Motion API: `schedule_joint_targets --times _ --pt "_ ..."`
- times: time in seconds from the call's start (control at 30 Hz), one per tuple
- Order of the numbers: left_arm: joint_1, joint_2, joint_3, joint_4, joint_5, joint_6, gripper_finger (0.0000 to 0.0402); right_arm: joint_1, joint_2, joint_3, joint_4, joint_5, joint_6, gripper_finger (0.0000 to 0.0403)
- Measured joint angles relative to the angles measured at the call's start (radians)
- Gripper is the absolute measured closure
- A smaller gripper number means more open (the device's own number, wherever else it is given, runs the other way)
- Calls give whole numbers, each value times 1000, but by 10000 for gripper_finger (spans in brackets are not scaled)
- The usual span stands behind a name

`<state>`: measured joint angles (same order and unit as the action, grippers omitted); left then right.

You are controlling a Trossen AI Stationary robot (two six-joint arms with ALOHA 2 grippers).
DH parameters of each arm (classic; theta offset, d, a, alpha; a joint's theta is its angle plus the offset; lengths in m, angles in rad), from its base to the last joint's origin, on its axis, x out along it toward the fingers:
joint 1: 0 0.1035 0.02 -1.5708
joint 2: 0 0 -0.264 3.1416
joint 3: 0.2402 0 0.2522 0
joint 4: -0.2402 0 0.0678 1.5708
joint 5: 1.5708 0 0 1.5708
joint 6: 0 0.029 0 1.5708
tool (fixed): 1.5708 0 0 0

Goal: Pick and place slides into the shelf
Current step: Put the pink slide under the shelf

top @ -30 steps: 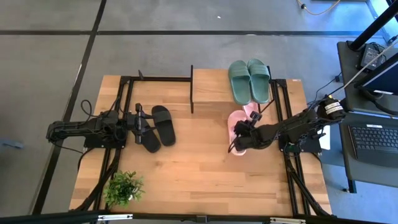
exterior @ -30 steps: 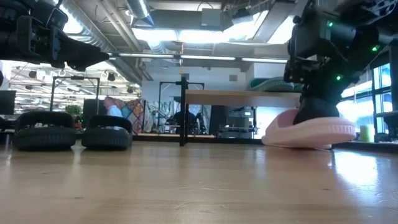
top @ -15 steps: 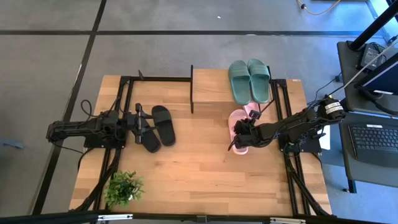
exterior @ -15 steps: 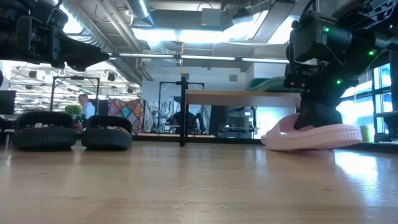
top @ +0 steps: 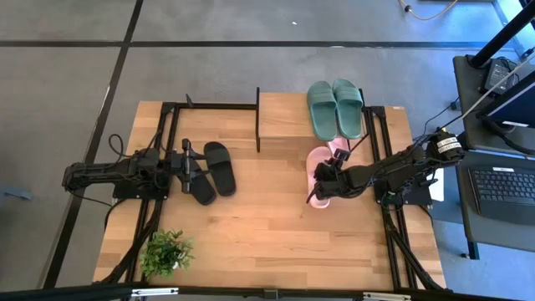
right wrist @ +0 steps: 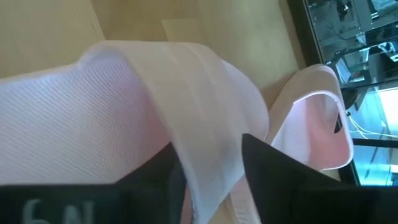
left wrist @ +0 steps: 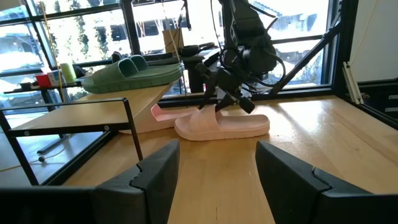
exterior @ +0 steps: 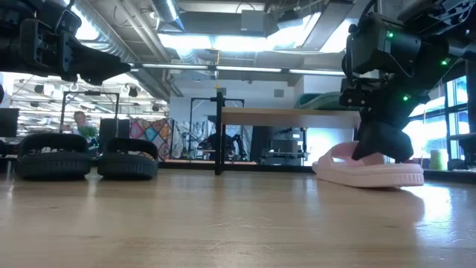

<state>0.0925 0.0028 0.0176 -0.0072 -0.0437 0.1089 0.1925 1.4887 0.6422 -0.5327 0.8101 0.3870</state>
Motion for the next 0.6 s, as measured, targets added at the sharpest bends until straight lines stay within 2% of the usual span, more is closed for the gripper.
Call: schedule_joint_targets --times 0.1,0.23,0.37,0.53,0.6 --pt "0 0 0 0 0 0 198 0 0 17 -17 -22 -6 226" --pt "0 0 0 0 0 0 198 0 0 80 -52 -130 -26 200" --pt "0 0 0 0 0 0 198 1 0 164 -140 -243 5 190" --pt "0 0 0 0 0 -1 198 49 0 287 -301 -274 91 188" --pt "0 0 0 0 0 -1 198 84 0 328 -310 -377 103 188"
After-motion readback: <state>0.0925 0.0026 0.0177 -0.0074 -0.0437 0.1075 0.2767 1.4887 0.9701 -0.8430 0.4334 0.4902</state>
